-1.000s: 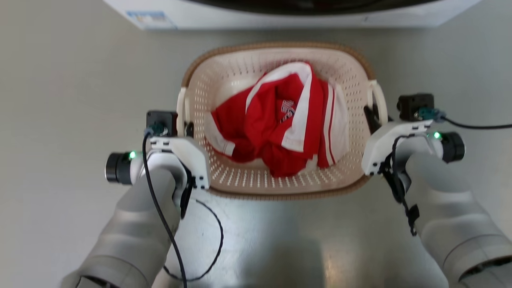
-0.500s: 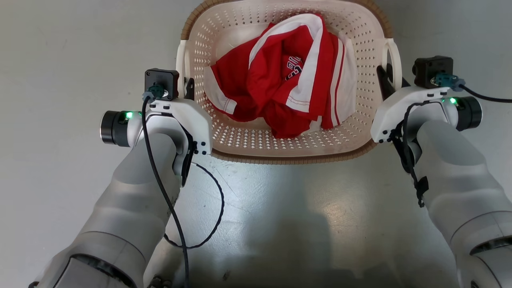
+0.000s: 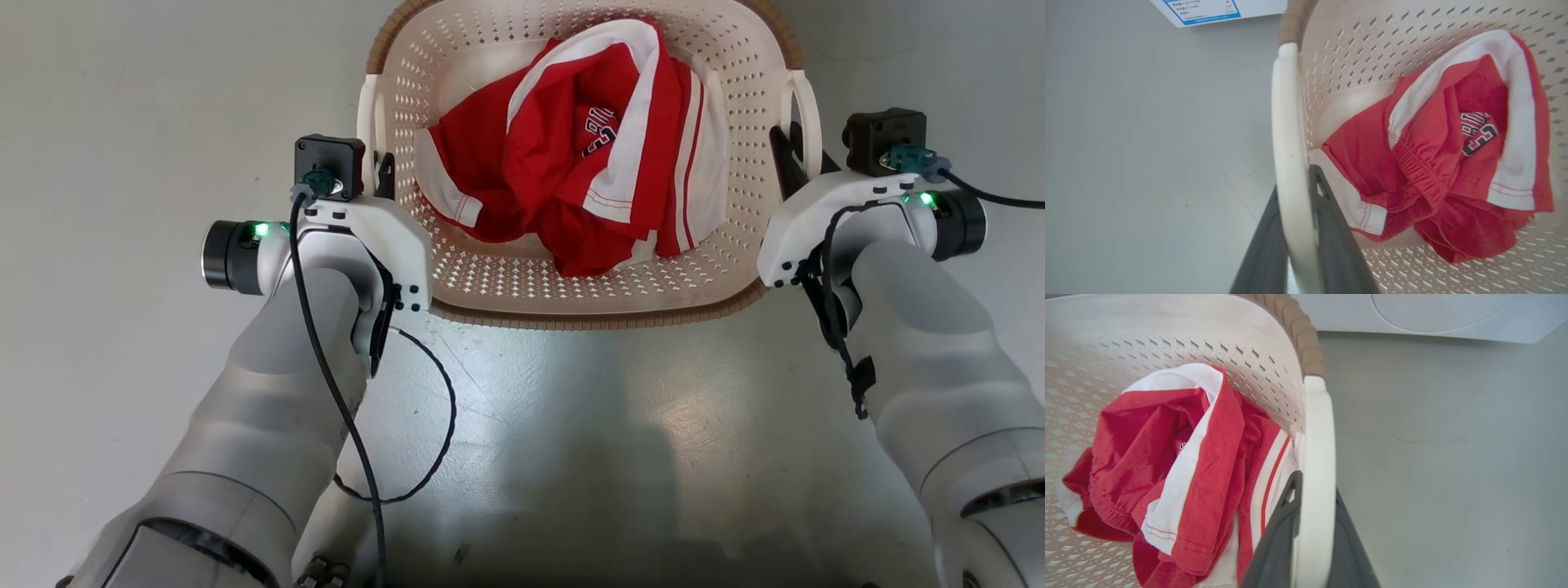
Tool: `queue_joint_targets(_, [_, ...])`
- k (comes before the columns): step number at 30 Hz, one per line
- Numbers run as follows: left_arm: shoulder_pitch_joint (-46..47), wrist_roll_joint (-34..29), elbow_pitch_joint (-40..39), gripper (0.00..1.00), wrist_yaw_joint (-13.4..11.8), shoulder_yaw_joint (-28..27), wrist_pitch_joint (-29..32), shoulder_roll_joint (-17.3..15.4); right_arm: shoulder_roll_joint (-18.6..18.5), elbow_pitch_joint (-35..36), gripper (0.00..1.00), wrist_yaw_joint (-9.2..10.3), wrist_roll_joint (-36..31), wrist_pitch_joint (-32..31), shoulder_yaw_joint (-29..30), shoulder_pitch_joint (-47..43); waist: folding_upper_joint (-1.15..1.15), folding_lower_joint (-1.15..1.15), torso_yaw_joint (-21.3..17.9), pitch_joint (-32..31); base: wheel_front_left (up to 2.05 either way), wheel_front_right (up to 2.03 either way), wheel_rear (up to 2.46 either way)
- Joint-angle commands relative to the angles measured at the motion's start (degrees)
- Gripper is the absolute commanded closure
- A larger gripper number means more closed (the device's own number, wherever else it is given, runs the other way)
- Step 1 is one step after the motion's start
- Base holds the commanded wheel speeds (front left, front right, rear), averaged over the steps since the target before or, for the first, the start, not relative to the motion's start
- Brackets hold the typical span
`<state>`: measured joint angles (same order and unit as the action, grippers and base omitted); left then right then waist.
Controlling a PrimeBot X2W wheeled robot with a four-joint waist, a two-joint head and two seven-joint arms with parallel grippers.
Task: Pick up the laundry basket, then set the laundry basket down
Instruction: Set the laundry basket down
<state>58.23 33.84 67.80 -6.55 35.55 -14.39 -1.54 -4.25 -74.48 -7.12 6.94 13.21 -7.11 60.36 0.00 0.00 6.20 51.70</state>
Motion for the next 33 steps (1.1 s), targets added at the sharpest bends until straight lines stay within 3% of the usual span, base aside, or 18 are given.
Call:
queue_joint_targets(1, [0.4,-0.9,-0.6,1.0,-0.4,-0.9,-0.6,-1.7,1.4,0.5,1.0,-0.36,-1.0,0.7,-0.8,-1.1,0.0,0.0,0.0,0.2,0.0,0.0,0.0])
queue_joint_targets(4, [0.5,-1.2,-0.5,1.0,-0.4,-1.2,-0.6,-1.7,1.4,0.5,1.0,-0.36,-1.4,0.8,-0.5,-0.9,0.0,0.0,0.0,0.6,0.0,0.0,0.0])
queue_joint_targets(5, [0.6,-1.3,-0.4,1.0,-0.4,-1.3,-0.6,-1.6,1.4,0.5,0.91,-0.36,-1.6,0.8,-0.4,-0.8,0.0,0.0,0.0,0.7,0.0,0.0,0.0])
queue_joint_targets(6, [0.6,-1.4,-0.3,0.97,-0.3,-1.5,-0.6,-1.6,1.4,0.5,0.62,-0.36,-2.0,0.9,0.1,-0.8,0.0,0.0,0.0,0.7,0.0,0.0,0.0])
queue_joint_targets(7, [0.6,-1.5,-0.2,0.71,-0.4,-1.6,-0.6,-1.6,1.4,0.5,0.43,-0.36,-2.2,1.0,0.4,-0.8,0.0,0.0,0.0,0.7,0.0,0.0,0.0])
queue_joint_targets(8, [0.6,-1.6,-0.2,0.55,-0.4,-1.7,-0.6,-1.6,1.4,0.5,0.13,-0.36,-2.4,1.0,0.7,-0.9,0.0,0.0,0.0,0.7,0.0,0.0,0.0])
queue_joint_targets(9, [0.5,-1.7,-0.2,0.31,-0.4,-1.9,-0.6,-1.5,1.4,0.5,0.0,-0.36,-2.5,1.0,0.9,-1.0,0.0,0.0,0.0,0.7,0.0,0.0,0.0])
queue_joint_targets(10, [0.5,-1.8,-0.2,0.04,-0.5,-2.0,-0.6,-1.5,1.4,0.5,0.0,-0.36,-2.7,1.1,1.0,-1.1,0.0,0.0,-0.1,0.6,0.0,0.0,0.0])
queue_joint_targets(11, [0.5,-1.9,-0.2,0.0,-0.6,-2.1,-0.6,-1.5,1.4,0.5,0.0,-0.36,-2.8,1.1,1.2,-1.1,0.0,0.0,-0.1,0.6,0.0,0.0,0.0])
queue_joint_targets(23, [-1.7,-4.5,-4.3,0.0,-1.5,-5.2,-0.6,-3.3,1.4,0.6,0.0,-0.36,-3.7,1.6,3.2,-2.5,0.0,0.0,-0.6,-2.8,0.0,0.0,0.0])
queue_joint_targets(33, [-11.0,-10.1,-18.0,0.0,-1.8,-12.4,-0.6,-5.1,1.4,13.4,0.0,-0.36,-2.7,1.8,2.8,-10.1,0.0,0.0,-1.4,-11.8,0.0,0.0,0.0])
